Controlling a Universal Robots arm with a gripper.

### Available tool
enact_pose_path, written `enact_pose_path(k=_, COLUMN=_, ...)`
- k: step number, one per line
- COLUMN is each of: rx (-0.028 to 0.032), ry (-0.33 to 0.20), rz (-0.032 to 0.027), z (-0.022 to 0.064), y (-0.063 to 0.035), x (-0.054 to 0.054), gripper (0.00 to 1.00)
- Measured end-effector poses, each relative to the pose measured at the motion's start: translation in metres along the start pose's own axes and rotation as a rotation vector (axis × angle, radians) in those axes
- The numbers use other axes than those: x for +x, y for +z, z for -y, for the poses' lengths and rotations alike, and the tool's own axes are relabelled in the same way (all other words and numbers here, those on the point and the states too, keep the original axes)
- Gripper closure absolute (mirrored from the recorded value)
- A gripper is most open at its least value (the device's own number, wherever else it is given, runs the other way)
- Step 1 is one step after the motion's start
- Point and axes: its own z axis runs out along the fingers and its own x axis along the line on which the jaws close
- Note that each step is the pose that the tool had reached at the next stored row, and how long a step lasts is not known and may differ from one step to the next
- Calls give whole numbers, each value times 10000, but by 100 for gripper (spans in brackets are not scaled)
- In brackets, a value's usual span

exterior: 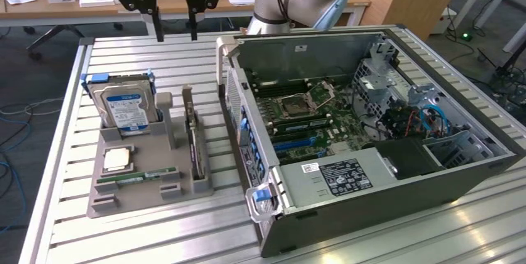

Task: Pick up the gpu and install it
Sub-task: 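Pick up the gpu and move the gpu toward the slot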

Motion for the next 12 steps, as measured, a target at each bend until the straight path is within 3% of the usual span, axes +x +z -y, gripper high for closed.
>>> enact_pose_path(k=12, rx=1, ry=0, rz=0, z=-1, y=-19, x=0, gripper=53)
